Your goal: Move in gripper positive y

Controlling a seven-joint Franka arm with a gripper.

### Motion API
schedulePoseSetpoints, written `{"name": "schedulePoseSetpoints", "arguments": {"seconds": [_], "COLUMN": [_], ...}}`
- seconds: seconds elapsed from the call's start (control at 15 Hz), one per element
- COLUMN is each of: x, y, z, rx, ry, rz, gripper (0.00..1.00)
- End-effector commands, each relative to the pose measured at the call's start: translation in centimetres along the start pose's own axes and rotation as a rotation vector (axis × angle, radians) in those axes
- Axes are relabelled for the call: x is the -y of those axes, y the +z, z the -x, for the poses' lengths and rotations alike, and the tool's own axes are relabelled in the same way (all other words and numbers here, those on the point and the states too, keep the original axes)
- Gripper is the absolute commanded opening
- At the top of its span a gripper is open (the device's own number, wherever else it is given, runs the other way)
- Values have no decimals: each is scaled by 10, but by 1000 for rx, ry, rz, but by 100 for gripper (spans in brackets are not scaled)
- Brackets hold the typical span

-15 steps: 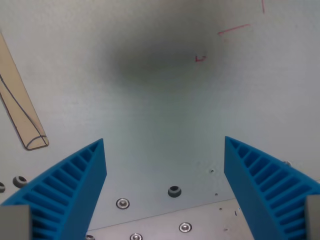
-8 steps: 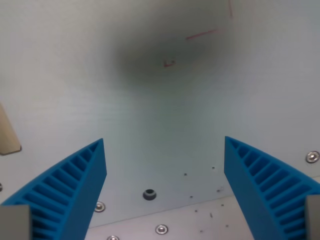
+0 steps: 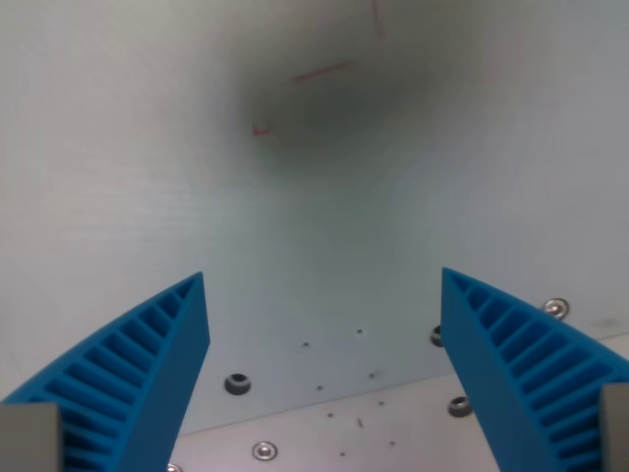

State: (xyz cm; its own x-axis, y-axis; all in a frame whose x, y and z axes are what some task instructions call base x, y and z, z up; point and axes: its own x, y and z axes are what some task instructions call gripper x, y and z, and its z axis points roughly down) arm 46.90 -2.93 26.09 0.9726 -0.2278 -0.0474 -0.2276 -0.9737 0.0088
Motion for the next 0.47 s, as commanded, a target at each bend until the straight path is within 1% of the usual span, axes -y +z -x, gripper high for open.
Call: {"name": "schedulePoseSetpoints", "arguments": {"seconds": [0.07,0.47], "x": [-16,-46], "y": [-5,-5], "z": [11,10], "rx": [-39,-39], "ry": [-16,-16], "rz": [-2,-2], "gripper": [100,100]}}
